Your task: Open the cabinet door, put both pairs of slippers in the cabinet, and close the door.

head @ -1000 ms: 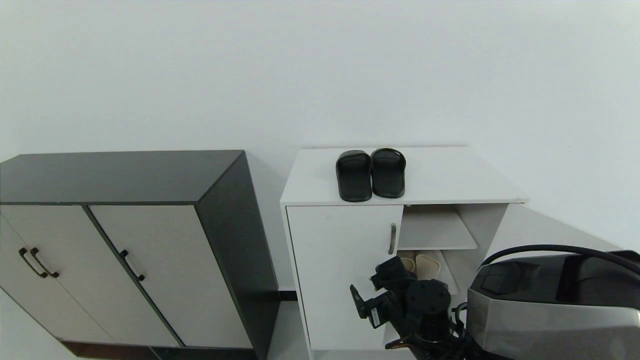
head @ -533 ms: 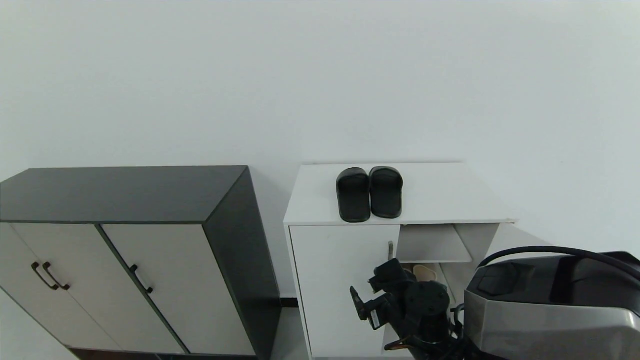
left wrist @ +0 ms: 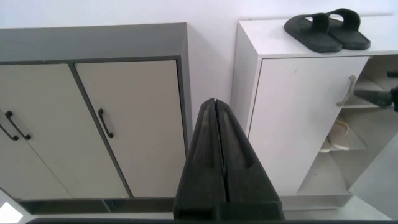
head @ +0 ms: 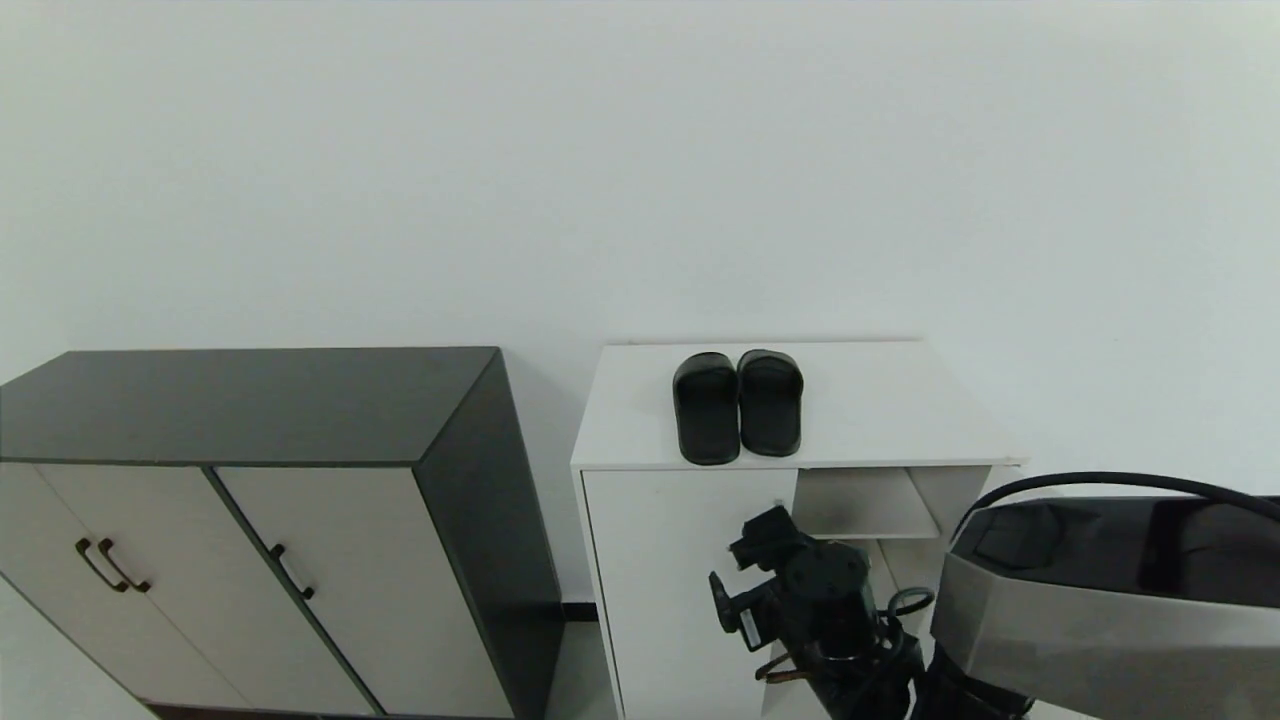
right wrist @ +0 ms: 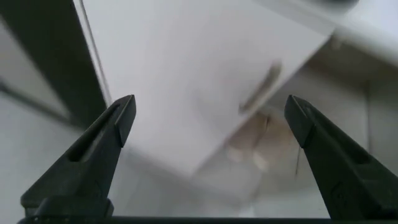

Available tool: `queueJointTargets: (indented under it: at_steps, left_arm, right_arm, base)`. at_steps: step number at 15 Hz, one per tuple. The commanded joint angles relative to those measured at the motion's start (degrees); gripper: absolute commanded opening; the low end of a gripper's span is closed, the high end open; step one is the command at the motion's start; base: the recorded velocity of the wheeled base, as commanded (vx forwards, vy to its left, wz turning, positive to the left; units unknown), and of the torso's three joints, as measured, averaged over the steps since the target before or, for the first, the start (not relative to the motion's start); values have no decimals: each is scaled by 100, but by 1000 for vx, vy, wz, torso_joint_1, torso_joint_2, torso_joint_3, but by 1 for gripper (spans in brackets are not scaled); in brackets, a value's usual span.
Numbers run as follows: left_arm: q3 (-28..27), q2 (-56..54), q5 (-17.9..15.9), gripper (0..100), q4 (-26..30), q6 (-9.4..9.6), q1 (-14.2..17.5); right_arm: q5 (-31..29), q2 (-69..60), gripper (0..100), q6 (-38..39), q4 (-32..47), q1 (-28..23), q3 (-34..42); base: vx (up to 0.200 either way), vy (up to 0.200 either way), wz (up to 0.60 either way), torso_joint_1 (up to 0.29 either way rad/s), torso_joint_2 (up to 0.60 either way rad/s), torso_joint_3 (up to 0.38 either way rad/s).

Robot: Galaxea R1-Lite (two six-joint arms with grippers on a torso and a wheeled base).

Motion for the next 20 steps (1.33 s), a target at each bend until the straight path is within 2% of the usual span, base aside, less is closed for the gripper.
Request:
queueJointTargets:
  at_steps: [1, 3, 4, 7, 9, 20]
  left_arm:
    - [0, 7, -1, 0, 0, 9, 1]
    - [0, 7, -1, 0, 0, 9, 1]
    - [0, 7, -1, 0, 0, 18, 1]
    - [0, 7, 8, 0, 0, 9, 1]
    - [0, 7, 8, 0, 0, 0, 1]
    - [0, 7, 8, 0, 0, -9, 1]
  right_arm:
    - [-45, -1947, 100, 1510, 3503, 22, -1083]
    - [-362, -2132, 100, 2468, 4787, 57, -1909]
    - [-573, -2079, 100, 2609, 4901, 57, -2068]
    - [-775, -1657, 100, 2670, 4716, 31, -2138]
    - [-915, -1385, 100, 2618, 4286, -31, -2129]
    - [-968, -1244, 100, 2574, 4136, -66, -2129]
  base:
    - [0, 0, 0, 0, 0, 0]
    - [0, 0, 0, 0, 0, 0]
    - [0, 0, 0, 0, 0, 0]
    - [0, 0, 0, 0, 0, 0]
    - [0, 0, 0, 0, 0, 0]
    - [200, 0, 0, 5, 2, 4]
